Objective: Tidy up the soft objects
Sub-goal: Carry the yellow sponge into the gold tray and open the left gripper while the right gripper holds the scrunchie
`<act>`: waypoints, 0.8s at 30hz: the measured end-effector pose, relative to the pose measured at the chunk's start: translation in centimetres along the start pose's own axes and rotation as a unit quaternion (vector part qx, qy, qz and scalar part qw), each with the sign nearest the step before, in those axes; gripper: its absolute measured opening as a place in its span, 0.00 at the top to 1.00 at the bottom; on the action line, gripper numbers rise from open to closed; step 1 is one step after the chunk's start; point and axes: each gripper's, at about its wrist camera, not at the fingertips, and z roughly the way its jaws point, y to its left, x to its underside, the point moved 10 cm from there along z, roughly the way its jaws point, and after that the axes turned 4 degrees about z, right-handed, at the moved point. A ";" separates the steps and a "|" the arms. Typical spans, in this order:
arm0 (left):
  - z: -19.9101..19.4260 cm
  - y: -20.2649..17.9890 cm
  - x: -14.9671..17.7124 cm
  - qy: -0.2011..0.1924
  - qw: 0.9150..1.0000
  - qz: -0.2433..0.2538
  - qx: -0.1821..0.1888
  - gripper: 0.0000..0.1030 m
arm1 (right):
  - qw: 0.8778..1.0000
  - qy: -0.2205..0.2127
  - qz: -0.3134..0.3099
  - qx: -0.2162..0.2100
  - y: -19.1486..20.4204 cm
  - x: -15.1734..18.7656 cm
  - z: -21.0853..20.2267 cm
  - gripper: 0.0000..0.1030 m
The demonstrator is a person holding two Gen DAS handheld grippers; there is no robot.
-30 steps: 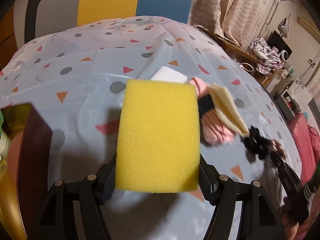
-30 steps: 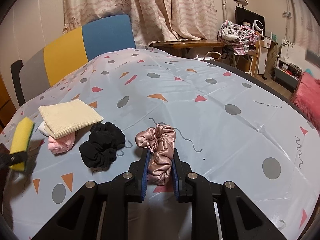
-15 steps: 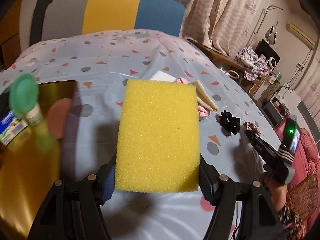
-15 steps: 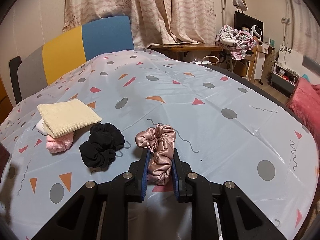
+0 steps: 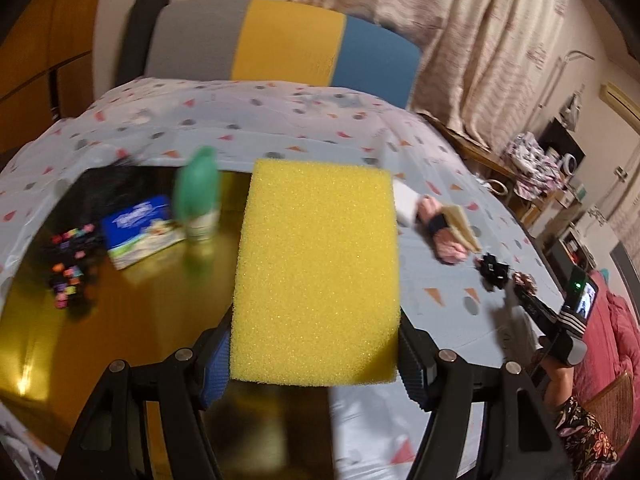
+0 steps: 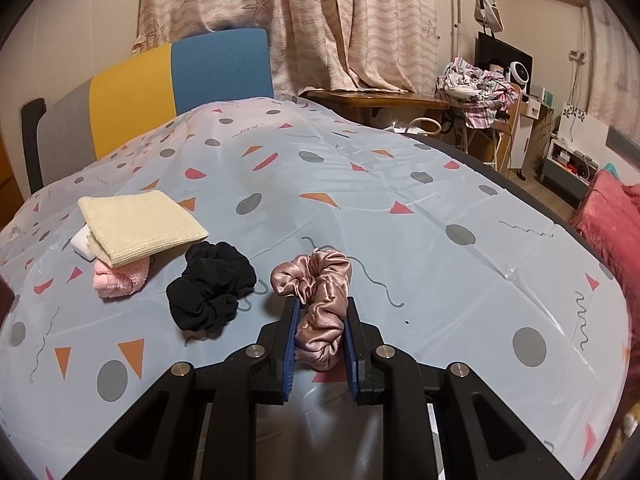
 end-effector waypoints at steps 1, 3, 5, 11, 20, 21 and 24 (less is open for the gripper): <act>-0.2 1.0 0.2 0.004 1.000 -0.004 -0.005 0.32 | 1.000 0.000 -0.004 0.002 0.1 0.0 0.0 0.80; -0.5 2.7 0.7 0.012 1.000 -0.008 -0.014 0.32 | 1.000 0.001 -0.010 0.004 0.3 0.1 0.0 0.80; -0.8 4.9 1.4 0.025 0.999 -0.012 -0.029 0.32 | 1.000 0.002 -0.016 0.006 0.4 0.1 0.0 0.80; -1.5 10.9 3.5 0.057 0.995 -0.028 -0.075 0.32 | 0.999 0.003 -0.031 0.012 0.9 0.2 0.1 0.80; -1.9 16.8 6.4 0.111 0.984 -0.020 -0.135 0.31 | 0.998 0.004 -0.057 0.020 1.8 0.3 0.1 0.80; -2.0 17.3 6.7 0.113 0.983 -0.020 -0.144 0.31 | 0.998 0.005 -0.059 0.021 1.8 0.4 0.1 0.80; -2.3 18.2 7.0 0.111 0.981 -0.025 -0.161 0.31 | 0.998 0.006 -0.064 0.023 1.9 0.5 0.1 0.80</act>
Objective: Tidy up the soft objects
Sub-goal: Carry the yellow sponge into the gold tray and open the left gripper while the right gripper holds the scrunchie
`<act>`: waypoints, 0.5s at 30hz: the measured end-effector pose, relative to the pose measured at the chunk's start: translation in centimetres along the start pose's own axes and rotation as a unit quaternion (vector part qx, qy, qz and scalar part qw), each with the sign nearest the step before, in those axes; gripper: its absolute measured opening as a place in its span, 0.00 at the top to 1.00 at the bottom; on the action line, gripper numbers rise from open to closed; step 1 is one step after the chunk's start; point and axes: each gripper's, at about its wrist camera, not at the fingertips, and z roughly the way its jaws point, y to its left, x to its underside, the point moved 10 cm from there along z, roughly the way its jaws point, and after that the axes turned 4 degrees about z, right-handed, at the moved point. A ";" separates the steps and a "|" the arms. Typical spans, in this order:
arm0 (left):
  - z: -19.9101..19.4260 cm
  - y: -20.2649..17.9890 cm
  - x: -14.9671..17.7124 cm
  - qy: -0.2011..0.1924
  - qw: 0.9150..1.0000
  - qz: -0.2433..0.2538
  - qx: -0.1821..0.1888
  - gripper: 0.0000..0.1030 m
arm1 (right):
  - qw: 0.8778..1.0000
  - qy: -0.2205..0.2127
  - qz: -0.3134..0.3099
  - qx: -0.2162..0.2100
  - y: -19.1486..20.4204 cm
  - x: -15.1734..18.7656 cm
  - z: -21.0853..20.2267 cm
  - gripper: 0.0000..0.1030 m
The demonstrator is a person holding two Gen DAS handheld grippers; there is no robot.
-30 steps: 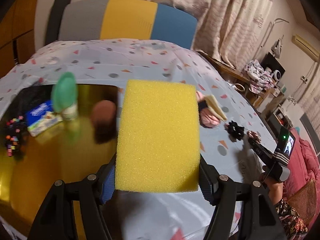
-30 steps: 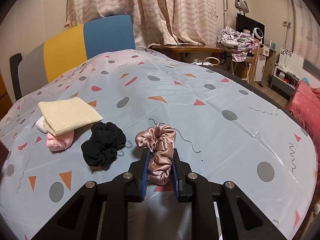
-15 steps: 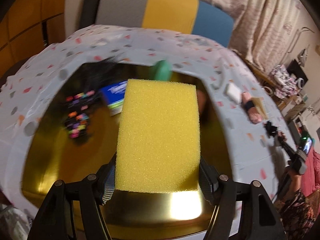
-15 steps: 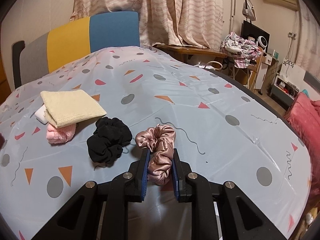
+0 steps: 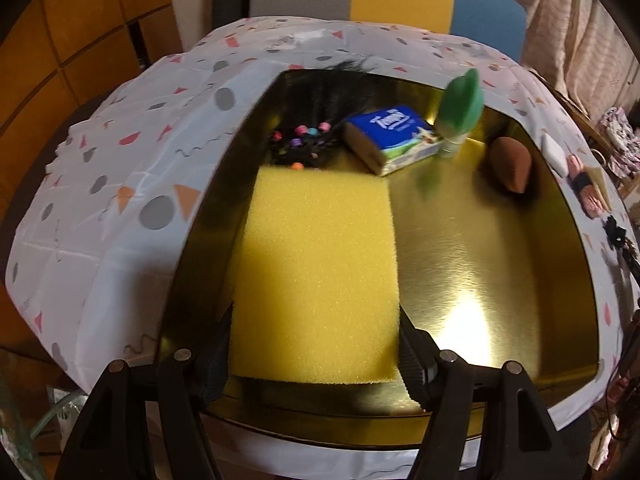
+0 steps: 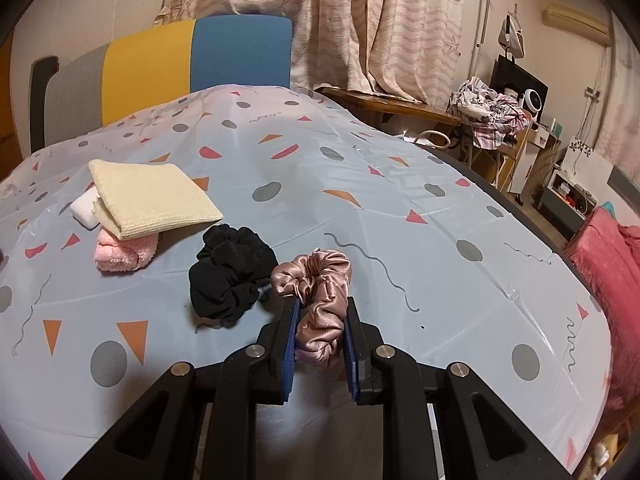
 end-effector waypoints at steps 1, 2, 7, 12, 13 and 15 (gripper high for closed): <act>0.0 0.2 -0.1 -0.001 1.000 -0.002 -0.004 0.30 | 1.000 0.001 -0.002 0.000 0.1 0.0 0.0 0.80; -0.1 0.4 -0.1 -0.005 1.000 -0.005 -0.009 0.30 | 1.000 0.001 -0.003 0.001 0.1 0.0 0.0 0.80; -1.3 1.0 -0.4 -0.036 0.999 -0.022 -0.001 0.21 | 1.000 0.001 -0.005 0.002 0.2 0.1 0.0 0.80; -2.8 1.5 -0.7 -0.061 0.997 -0.046 0.000 0.21 | 1.000 -0.001 -0.001 -0.001 0.2 0.0 -0.2 0.80; -3.1 1.1 -0.9 -0.066 0.997 -0.049 0.010 0.21 | 1.000 -0.003 0.001 -0.003 0.2 0.0 -0.3 0.80; -3.6 0.1 -1.2 -0.078 0.995 -0.052 0.031 0.21 | 1.000 -0.009 0.005 -0.007 0.0 -0.1 -0.7 0.80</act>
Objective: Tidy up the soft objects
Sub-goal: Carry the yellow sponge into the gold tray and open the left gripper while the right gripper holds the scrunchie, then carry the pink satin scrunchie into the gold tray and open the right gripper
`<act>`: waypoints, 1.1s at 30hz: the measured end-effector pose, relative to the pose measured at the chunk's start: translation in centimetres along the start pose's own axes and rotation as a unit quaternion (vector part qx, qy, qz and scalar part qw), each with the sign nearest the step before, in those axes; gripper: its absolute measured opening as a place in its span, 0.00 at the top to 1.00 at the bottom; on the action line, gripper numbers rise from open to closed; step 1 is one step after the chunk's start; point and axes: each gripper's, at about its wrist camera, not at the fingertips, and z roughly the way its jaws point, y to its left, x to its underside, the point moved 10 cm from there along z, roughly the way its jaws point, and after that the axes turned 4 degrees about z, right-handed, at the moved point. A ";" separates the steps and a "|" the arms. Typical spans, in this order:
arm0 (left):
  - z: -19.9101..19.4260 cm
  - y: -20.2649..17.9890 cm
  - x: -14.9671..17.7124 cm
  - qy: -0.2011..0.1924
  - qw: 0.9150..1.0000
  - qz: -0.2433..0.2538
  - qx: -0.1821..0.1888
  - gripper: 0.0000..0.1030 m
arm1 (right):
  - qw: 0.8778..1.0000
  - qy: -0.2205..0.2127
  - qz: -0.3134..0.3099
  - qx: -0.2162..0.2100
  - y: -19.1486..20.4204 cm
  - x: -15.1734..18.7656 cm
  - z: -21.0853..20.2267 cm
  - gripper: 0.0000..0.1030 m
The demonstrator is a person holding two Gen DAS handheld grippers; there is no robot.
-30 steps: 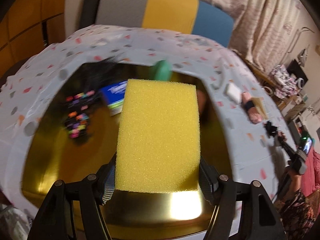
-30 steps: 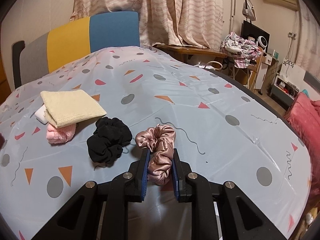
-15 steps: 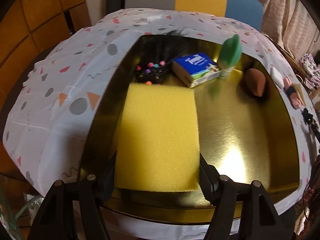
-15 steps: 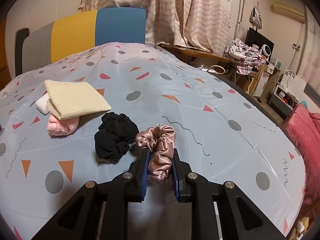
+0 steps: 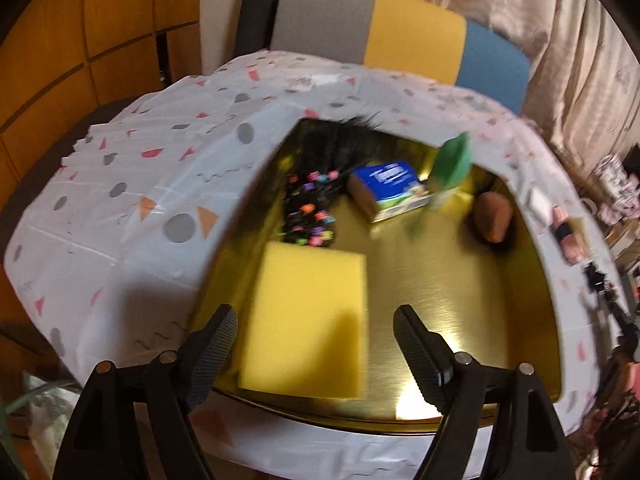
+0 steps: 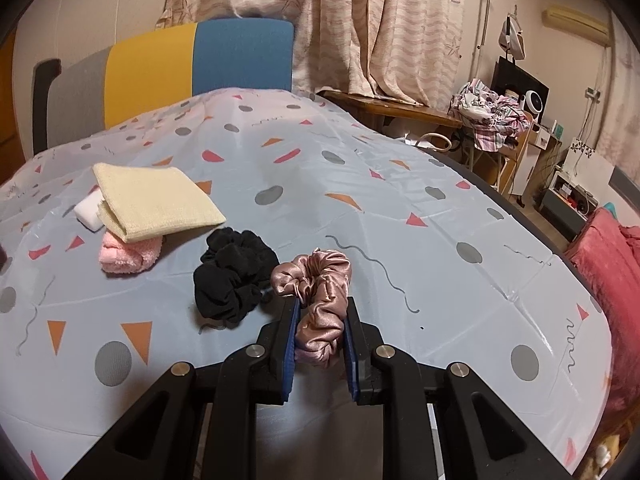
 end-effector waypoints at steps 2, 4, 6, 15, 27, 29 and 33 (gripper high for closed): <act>-0.3 -1.8 -0.2 -0.011 0.999 -0.001 0.036 0.21 | 1.000 -0.003 0.005 -0.003 -0.1 -0.1 -0.3 0.80; -0.4 -3.7 -0.2 -0.015 0.997 -0.003 0.073 0.21 | 1.000 -0.007 0.008 -0.008 -0.2 -0.3 -0.8 0.80; -0.5 -5.7 -0.2 -0.013 0.994 0.000 0.107 0.21 | 1.000 -0.011 0.007 -0.018 0.2 -0.4 -1.6 0.80; -1.0 -11.6 0.9 -0.009 0.986 0.026 0.167 0.21 | 0.994 -0.013 0.008 -0.107 5.2 0.1 -5.9 0.80; -1.4 -9.8 1.8 -0.002 0.987 0.001 0.161 0.22 | 0.946 0.009 -0.082 -0.312 23.3 1.1 -14.7 0.80; -1.7 -9.2 1.8 -0.003 0.988 -0.002 0.157 0.22 | 0.934 0.020 -0.109 -0.340 26.6 1.8 -16.2 0.80; -1.9 -7.2 1.5 -0.009 0.992 -0.016 0.125 0.22 | 0.908 0.041 -0.151 -0.390 33.1 3.6 -18.8 0.80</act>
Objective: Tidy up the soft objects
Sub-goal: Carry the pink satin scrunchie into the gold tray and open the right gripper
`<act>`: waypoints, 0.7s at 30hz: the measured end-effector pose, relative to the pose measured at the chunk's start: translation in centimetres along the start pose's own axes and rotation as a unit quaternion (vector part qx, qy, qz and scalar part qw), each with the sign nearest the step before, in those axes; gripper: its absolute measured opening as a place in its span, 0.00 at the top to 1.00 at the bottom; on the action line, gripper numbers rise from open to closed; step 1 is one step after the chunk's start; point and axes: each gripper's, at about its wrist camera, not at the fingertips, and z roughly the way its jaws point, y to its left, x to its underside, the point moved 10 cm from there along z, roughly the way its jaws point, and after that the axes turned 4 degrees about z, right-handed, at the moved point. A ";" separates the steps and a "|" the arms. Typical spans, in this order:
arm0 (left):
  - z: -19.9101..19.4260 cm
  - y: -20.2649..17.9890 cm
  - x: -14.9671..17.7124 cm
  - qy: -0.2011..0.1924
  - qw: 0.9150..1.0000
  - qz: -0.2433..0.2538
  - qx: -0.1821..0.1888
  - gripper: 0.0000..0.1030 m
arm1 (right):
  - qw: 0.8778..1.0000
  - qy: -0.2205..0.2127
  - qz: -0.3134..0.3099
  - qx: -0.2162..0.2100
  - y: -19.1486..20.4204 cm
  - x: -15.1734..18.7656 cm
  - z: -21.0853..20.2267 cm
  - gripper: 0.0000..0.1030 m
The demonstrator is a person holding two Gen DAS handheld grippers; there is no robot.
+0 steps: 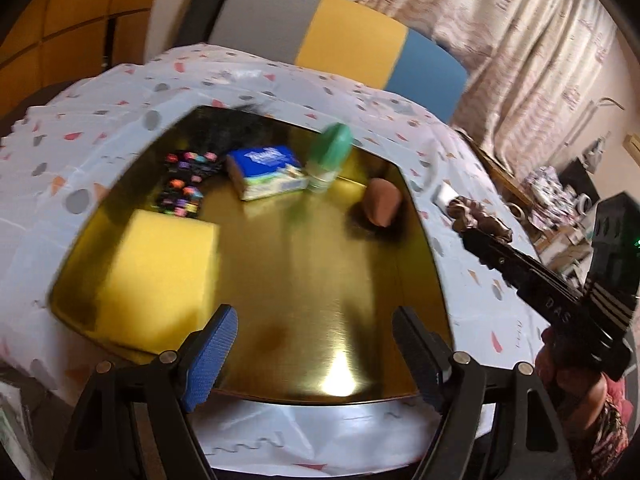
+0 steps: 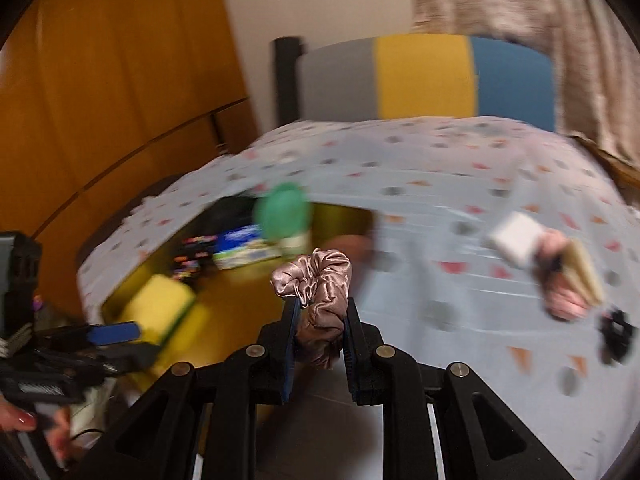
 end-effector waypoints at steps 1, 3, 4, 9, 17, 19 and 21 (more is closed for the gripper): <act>-0.2 0.4 -0.1 -0.002 1.000 -0.003 -0.006 0.22 | 1.000 0.006 -0.004 -0.010 1.1 -0.1 0.7 0.80; -0.6 1.5 -0.3 -0.006 1.000 -0.011 -0.022 0.22 | 0.999 0.024 -0.016 -0.026 3.5 -0.3 2.5 0.80; -0.8 2.1 -0.3 -0.007 0.999 -0.014 -0.029 0.22 | 0.999 0.032 -0.022 -0.032 4.4 -0.3 3.2 0.80; -1.6 4.8 0.0 -0.007 0.998 -0.032 -0.059 0.22 | 0.993 0.084 -0.064 -0.046 8.6 0.2 7.4 0.80; -2.1 6.4 -0.1 -0.010 0.997 -0.048 -0.063 0.22 | 0.986 0.140 -0.069 -0.057 11.5 0.3 11.8 0.79; -2.2 6.5 -0.1 -0.010 0.997 -0.050 -0.063 0.22 | 0.984 0.151 -0.067 -0.061 11.9 0.2 13.0 0.77; -2.2 6.7 -0.1 -0.011 0.997 -0.051 -0.063 0.22 | 0.983 0.160 -0.067 -0.065 12.2 0.4 13.8 0.76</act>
